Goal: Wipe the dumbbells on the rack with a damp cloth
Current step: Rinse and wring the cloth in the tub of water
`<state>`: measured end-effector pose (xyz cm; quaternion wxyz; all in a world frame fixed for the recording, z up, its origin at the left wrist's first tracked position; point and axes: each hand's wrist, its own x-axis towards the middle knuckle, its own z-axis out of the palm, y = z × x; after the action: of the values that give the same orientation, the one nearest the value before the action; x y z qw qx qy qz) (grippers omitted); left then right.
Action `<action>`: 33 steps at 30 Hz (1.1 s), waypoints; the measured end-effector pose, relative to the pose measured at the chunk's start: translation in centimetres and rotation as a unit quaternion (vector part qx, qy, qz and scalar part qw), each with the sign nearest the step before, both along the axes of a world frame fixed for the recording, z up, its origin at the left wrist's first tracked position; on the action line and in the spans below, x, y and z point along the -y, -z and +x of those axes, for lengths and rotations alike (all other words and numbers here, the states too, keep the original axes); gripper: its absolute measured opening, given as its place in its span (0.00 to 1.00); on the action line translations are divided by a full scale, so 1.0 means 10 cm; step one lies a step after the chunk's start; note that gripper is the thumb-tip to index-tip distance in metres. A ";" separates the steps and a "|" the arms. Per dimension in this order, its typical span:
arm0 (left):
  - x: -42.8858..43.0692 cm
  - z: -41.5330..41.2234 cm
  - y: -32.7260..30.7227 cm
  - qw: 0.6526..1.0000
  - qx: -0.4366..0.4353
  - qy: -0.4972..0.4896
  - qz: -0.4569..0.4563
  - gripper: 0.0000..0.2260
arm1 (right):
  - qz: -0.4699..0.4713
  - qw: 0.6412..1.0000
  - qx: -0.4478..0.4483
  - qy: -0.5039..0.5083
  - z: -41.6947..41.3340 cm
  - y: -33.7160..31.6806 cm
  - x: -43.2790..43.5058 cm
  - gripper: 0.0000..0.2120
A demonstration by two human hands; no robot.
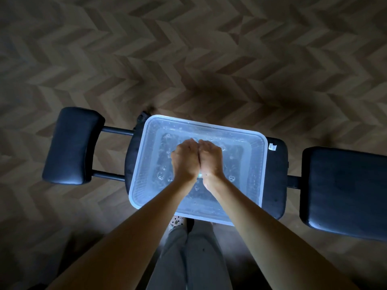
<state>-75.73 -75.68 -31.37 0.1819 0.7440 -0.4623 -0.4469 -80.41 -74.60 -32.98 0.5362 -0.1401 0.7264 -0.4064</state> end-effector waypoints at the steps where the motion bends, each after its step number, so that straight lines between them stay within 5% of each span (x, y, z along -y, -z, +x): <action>1: 0.01 0.00 0.00 1.000 -0.006 -0.005 0.001 0.18 | 0.005 1.000 0.006 0.000 0.01 -0.01 -0.01 0.24; 8: 0.03 -0.01 0.00 0.992 -0.062 -0.054 0.091 0.14 | 0.035 0.997 0.051 0.038 0.03 -0.05 -0.03 0.19; 14: 0.09 0.05 -0.07 0.962 -0.124 -0.130 0.205 0.10 | 0.061 0.994 0.042 -0.085 -0.08 -0.17 -0.08 0.12; 18: 0.16 0.15 -0.14 0.934 -0.233 -0.155 0.220 0.10 | -0.012 0.994 0.048 -0.097 -0.18 -0.24 -0.17 0.07; 22: 0.03 0.16 -0.08 0.984 -0.154 -0.016 0.090 0.05 | 0.010 0.996 0.005 -0.084 -0.10 -0.25 -0.16 0.08; 26: -0.15 0.14 0.01 0.998 -0.049 0.033 -0.038 0.09 | 0.052 0.997 0.016 -0.049 0.04 -0.24 -0.11 0.16; 33: -0.07 0.08 -0.02 0.998 0.022 0.035 -0.041 0.18 | 0.111 0.991 0.071 -0.033 0.05 -0.24 -0.11 0.18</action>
<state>-74.92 -75.01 -31.21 0.1859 0.7289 -0.5100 -0.4171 -79.95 -73.51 -30.57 0.6114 -0.0741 0.7225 -0.3141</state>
